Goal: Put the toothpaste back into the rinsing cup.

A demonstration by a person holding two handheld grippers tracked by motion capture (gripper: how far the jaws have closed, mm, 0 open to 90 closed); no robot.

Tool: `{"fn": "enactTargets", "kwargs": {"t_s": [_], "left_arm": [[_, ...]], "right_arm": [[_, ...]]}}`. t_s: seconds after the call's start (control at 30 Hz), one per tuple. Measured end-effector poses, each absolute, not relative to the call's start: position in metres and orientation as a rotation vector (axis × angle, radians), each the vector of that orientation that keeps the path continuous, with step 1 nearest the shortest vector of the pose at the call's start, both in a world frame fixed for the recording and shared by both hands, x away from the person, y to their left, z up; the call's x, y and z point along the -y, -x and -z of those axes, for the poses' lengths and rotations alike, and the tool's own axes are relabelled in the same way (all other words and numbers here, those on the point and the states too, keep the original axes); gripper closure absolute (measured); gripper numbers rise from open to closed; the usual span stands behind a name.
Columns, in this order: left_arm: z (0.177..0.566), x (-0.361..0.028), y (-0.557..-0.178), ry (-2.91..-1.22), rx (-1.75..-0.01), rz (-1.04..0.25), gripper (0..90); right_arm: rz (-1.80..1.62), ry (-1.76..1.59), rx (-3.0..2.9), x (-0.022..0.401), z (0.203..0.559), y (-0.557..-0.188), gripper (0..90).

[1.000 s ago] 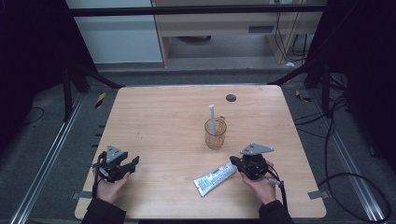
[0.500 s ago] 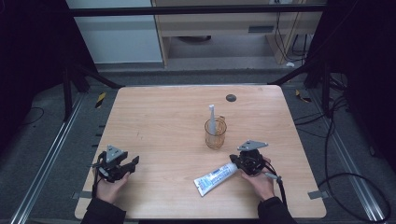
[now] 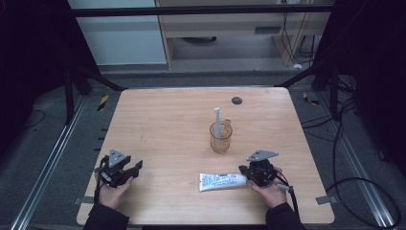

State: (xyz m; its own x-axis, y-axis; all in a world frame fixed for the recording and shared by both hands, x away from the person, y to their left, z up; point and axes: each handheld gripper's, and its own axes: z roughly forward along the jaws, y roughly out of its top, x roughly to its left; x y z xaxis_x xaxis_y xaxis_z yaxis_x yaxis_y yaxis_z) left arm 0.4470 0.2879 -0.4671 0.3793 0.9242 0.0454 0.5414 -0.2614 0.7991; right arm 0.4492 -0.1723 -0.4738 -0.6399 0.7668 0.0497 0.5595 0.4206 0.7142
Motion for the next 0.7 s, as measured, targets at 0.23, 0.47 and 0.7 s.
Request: {"fn": "enactTargets", "kwargs": {"t_s": [0.23, 0.47, 0.7], "left_arm": [[0.467, -0.288, -0.447, -1.927, -1.262, -0.689, 45.9], [0.467, -0.288, -0.446, -1.929, -1.256, -0.692, 46.0], [0.466, -0.288, -0.446, -1.929, -1.255, -0.692, 45.9]], "right_arm": [[-1.037, -1.132, -2.422, 0.174, 0.473, -0.436, 90.0], [-1.022, -1.117, -2.459, 0.173, 0.475, -0.428, 90.0], [-1.005, -1.111, -2.48, 0.172, 0.477, -0.419, 90.0]]}}
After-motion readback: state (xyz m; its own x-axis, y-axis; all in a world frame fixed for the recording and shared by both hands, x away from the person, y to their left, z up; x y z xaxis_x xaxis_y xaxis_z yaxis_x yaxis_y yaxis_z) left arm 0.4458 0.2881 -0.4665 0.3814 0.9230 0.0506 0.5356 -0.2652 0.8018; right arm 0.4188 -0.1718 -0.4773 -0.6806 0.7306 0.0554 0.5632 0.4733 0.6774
